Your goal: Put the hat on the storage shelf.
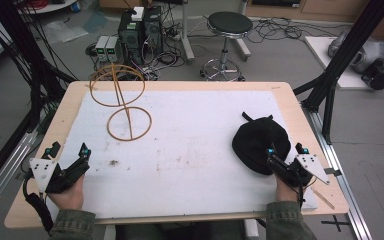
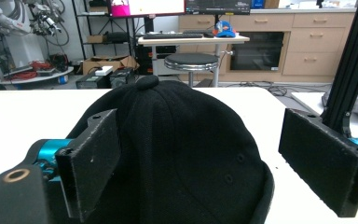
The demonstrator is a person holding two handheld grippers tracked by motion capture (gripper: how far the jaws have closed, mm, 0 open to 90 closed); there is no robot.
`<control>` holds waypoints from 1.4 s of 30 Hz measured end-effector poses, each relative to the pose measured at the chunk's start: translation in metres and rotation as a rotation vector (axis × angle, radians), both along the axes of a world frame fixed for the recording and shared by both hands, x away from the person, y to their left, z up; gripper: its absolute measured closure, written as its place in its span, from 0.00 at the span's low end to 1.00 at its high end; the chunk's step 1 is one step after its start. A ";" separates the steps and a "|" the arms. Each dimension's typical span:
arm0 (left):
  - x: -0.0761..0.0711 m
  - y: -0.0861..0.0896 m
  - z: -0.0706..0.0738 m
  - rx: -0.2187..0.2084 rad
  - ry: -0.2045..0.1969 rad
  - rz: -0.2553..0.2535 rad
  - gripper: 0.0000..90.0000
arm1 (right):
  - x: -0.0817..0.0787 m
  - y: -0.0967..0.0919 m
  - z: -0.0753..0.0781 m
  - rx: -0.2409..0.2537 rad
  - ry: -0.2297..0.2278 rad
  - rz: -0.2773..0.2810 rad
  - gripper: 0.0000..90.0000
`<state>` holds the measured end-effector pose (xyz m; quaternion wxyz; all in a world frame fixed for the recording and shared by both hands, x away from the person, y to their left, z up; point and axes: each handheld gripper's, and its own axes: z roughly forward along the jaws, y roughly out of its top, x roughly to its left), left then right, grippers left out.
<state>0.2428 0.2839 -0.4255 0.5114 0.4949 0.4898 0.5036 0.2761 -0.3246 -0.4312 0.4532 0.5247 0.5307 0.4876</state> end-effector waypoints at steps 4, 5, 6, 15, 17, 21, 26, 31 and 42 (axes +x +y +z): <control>0.000 0.000 0.000 -0.004 -0.002 -0.001 0.23 | 0.000 0.000 0.000 0.000 -0.002 -0.001 0.14; 0.000 0.000 0.000 -0.006 -0.003 -0.001 0.23 | -0.001 0.000 0.000 0.000 -0.003 -0.002 0.14; 0.000 0.000 0.000 -0.006 -0.003 -0.001 0.23 | -0.001 0.000 0.000 0.000 -0.003 -0.002 0.14; 0.001 0.000 0.000 -0.011 -0.002 -0.004 0.23 | -0.006 -0.002 0.004 0.026 -0.052 -0.027 0.14; 0.001 0.000 0.000 -0.011 -0.001 -0.004 0.23 | -0.007 -0.002 0.004 0.025 -0.061 -0.026 0.14; 0.002 0.001 -0.001 -0.015 0.002 -0.011 0.23 | -0.007 0.000 0.007 0.012 -0.077 -0.017 0.14; 0.002 0.000 -0.001 -0.017 0.004 -0.015 0.23 | -0.006 0.003 0.007 -0.013 -0.069 -0.002 0.14; 0.003 0.001 -0.002 -0.019 0.007 -0.020 0.23 | -0.004 0.004 0.007 -0.032 -0.061 0.008 0.14; 0.004 0.001 -0.002 -0.021 0.008 -0.025 0.23 | 0.006 0.005 0.008 -0.040 -0.023 0.021 0.14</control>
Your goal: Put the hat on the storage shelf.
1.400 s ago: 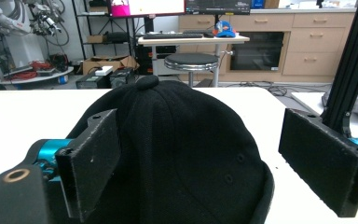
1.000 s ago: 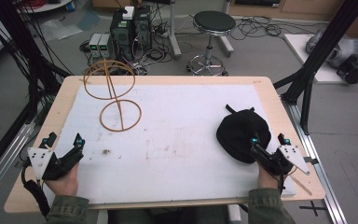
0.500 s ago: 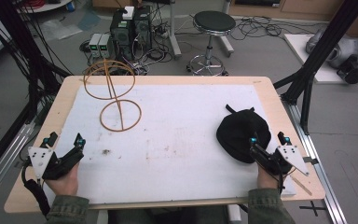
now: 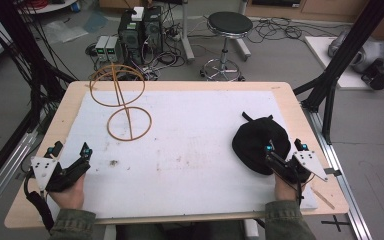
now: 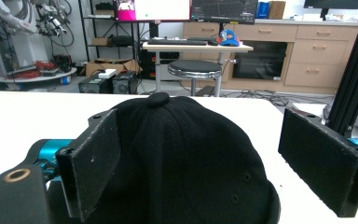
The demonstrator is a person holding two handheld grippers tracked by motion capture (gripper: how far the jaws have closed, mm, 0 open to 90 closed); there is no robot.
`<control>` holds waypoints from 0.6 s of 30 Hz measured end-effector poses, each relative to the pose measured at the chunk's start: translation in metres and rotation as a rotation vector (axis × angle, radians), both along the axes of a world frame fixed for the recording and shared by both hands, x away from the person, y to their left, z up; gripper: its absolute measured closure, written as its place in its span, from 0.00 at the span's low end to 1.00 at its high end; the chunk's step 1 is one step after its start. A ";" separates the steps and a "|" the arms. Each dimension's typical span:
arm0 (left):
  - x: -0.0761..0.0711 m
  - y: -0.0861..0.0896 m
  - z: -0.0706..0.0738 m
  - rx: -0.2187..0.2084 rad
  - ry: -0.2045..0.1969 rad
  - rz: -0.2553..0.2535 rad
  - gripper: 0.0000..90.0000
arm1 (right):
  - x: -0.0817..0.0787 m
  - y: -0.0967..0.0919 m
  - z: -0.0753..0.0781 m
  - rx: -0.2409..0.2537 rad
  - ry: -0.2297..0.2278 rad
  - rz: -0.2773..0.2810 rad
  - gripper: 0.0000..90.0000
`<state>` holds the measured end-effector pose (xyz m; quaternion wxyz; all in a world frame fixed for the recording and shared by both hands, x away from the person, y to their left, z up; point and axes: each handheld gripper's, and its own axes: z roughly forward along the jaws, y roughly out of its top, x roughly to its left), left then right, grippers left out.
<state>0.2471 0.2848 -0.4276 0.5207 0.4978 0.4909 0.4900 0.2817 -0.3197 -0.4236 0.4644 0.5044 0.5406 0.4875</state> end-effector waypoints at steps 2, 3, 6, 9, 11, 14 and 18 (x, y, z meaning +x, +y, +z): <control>0.000 0.000 0.000 0.001 0.002 0.000 0.23 | 0.002 0.001 0.001 -0.008 0.004 -0.002 0.14; 0.000 0.000 0.000 0.001 0.002 -0.001 0.23 | 0.003 0.002 0.001 -0.011 0.009 -0.001 0.14; 0.000 0.000 0.000 0.000 0.001 -0.002 0.23 | 0.008 0.004 0.001 -0.036 0.031 0.008 0.15; 0.000 0.000 0.000 -0.002 0.003 -0.004 0.23 | 0.011 0.005 0.001 -0.040 0.041 0.017 0.15; 0.001 0.001 -0.001 -0.002 0.007 -0.005 0.24 | 0.016 0.007 0.001 -0.039 0.068 0.026 0.15; 0.001 0.001 -0.002 -0.007 0.010 -0.007 0.24 | 0.019 0.008 0.000 -0.028 0.090 0.034 0.15; 0.002 0.002 -0.002 -0.012 0.015 -0.010 0.24 | 0.023 0.008 -0.002 -0.031 0.121 0.038 0.15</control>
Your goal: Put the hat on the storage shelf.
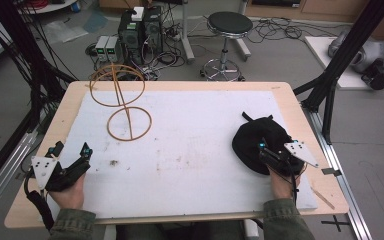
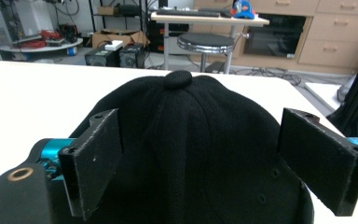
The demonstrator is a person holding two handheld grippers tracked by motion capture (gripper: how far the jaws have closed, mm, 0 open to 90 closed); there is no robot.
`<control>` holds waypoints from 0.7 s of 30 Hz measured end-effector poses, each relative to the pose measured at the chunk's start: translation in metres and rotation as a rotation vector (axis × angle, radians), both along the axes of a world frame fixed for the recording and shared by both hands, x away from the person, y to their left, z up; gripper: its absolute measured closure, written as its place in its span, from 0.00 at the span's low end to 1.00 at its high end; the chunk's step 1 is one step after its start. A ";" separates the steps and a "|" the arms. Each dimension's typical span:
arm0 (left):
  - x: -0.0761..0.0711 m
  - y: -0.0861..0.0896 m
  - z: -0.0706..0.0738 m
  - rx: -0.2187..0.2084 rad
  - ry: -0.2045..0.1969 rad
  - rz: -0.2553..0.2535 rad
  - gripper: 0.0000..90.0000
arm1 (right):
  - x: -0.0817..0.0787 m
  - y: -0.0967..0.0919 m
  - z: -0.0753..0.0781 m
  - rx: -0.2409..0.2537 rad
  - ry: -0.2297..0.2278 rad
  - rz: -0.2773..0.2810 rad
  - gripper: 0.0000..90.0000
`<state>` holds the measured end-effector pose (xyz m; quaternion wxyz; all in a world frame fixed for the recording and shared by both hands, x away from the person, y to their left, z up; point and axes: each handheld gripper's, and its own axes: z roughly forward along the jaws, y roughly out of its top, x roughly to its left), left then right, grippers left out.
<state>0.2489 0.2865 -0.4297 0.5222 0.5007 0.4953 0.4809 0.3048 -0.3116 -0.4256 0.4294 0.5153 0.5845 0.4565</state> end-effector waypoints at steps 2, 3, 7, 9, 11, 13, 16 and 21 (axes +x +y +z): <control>0.000 0.000 0.000 -0.001 0.000 -0.001 0.24 | 0.002 0.000 -0.001 0.000 0.012 -0.002 0.15; 0.000 0.000 0.000 -0.001 0.000 -0.001 0.24 | 0.003 0.000 -0.002 0.004 0.028 -0.003 0.15; 0.000 0.000 0.000 -0.002 -0.001 0.001 0.24 | 0.004 0.000 -0.003 -0.002 0.049 -0.005 0.15; 0.000 0.001 0.000 -0.002 0.001 0.002 0.24 | 0.004 0.000 -0.003 0.000 0.057 -0.005 0.15; 0.001 0.001 -0.001 -0.004 0.002 0.002 0.24 | 0.004 0.001 -0.004 0.001 0.072 -0.004 0.15; 0.001 0.001 -0.001 -0.005 0.000 0.004 0.24 | 0.005 0.001 -0.005 0.004 0.089 0.003 0.15; 0.001 0.001 -0.001 -0.007 0.001 0.003 0.24 | 0.006 0.001 -0.006 -0.003 0.100 0.006 0.15; 0.001 0.001 -0.001 -0.007 0.005 0.002 0.24 | 0.006 0.002 -0.009 0.030 0.114 -0.008 0.19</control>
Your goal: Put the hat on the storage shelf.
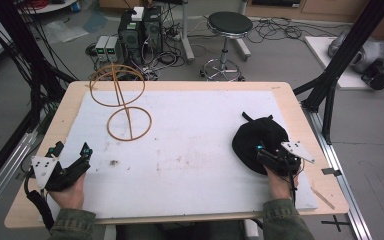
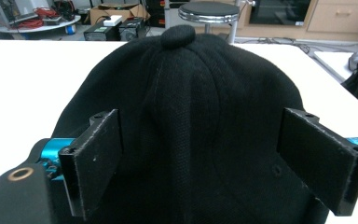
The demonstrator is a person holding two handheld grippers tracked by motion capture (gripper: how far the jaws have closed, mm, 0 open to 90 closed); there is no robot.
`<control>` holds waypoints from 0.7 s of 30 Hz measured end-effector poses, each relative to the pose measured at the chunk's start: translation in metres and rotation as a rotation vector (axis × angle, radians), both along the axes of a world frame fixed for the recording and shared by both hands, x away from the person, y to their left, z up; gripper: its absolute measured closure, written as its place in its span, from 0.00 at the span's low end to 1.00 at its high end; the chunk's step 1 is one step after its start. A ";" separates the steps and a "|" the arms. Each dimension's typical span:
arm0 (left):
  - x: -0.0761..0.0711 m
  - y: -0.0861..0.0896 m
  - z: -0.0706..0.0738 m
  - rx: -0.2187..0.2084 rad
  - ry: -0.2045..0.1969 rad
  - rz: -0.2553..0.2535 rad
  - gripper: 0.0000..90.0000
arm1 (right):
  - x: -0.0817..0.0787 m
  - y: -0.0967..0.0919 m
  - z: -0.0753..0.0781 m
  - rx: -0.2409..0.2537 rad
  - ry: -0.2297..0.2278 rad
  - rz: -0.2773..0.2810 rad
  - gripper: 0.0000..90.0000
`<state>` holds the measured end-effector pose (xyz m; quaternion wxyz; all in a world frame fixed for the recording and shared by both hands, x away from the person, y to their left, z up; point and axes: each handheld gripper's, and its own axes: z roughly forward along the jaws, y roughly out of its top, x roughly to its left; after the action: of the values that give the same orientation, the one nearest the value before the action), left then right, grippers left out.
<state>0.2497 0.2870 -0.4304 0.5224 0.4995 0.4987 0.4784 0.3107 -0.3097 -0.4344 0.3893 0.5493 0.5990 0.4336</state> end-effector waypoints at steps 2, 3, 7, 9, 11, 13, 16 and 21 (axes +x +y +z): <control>0.000 0.000 0.000 0.000 -0.002 0.000 0.24 | 0.000 0.001 0.000 0.001 -0.003 0.000 0.21; 0.000 0.000 0.000 -0.001 -0.002 0.001 0.24 | -0.001 0.002 0.000 0.005 0.001 0.000 0.23; 0.000 0.000 0.000 0.000 -0.002 -0.001 0.24 | -0.003 0.004 0.001 -0.005 -0.014 0.006 0.36; 0.000 0.000 0.000 0.000 -0.004 0.001 0.24 | -0.005 0.004 0.002 0.010 -0.016 0.005 0.45; 0.000 0.000 0.000 0.000 -0.002 -0.004 0.24 | -0.005 0.004 0.002 0.004 -0.019 0.008 0.48; 0.000 0.000 0.000 0.000 -0.005 -0.002 0.24 | -0.005 0.006 0.002 -0.014 -0.015 0.010 0.54; -0.001 -0.002 0.001 0.007 -0.011 -0.007 0.24 | -0.005 0.006 0.001 -0.025 -0.009 0.005 0.66; 0.000 -0.003 0.001 0.012 -0.009 -0.010 0.25 | -0.005 0.005 0.003 -0.005 0.006 0.010 0.77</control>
<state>0.2495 0.2838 -0.4298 0.5239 0.5028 0.4912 0.4811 0.3059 -0.3043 -0.4319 0.3866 0.5466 0.6039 0.4324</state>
